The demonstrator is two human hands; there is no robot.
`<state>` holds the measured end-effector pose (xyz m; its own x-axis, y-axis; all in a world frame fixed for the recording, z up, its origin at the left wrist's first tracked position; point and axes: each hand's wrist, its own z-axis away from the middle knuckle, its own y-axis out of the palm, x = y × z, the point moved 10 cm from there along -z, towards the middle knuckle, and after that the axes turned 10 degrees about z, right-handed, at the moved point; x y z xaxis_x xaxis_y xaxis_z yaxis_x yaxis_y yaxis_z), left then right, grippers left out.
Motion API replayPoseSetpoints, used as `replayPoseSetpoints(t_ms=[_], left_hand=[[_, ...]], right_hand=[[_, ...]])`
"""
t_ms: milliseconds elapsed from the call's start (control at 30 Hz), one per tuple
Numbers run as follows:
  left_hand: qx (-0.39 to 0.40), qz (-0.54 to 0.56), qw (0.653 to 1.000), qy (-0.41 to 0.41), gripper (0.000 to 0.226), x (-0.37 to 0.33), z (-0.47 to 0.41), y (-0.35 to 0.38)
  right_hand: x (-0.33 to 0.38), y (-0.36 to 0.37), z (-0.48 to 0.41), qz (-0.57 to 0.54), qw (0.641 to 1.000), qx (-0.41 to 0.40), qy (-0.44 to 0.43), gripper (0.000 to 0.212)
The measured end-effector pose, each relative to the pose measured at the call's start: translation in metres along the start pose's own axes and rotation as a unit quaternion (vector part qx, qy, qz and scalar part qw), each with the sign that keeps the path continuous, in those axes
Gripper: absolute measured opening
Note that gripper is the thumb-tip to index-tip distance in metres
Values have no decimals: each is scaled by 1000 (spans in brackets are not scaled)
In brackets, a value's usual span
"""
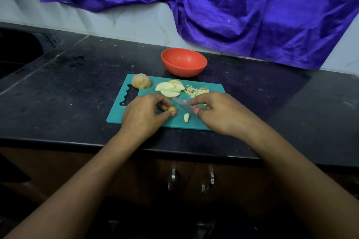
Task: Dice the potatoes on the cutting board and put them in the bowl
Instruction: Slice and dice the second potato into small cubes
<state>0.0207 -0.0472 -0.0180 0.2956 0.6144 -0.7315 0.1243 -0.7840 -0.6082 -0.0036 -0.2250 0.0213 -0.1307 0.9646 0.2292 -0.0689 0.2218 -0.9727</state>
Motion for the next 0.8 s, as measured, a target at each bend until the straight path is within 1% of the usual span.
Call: replayPoseSetpoints(t_ms=[233, 400, 467, 600, 700, 800], left_hand=[[-5, 9, 1000, -4, 19, 1, 1, -1], [-7, 1, 1000, -8, 21, 3, 0, 0], [-9, -3, 1000, -5, 21, 3, -1, 0], [-13, -7, 1000, 0, 20, 2, 0, -1], [-12, -10, 1000, 3, 21, 0, 1, -1], [-10, -6, 1000, -1, 21, 1, 1, -2]], right_hand=[[18, 14, -7, 27, 999, 19, -4, 35], [9, 12, 12, 14, 998, -54, -8, 37], [7, 22, 24, 13, 998, -66, -16, 38], [5, 29, 36, 56, 993, -104, -32, 41], [3, 25, 33, 102, 988, -112, -37, 43], [-10, 20, 21, 105, 988, -115, -21, 44]])
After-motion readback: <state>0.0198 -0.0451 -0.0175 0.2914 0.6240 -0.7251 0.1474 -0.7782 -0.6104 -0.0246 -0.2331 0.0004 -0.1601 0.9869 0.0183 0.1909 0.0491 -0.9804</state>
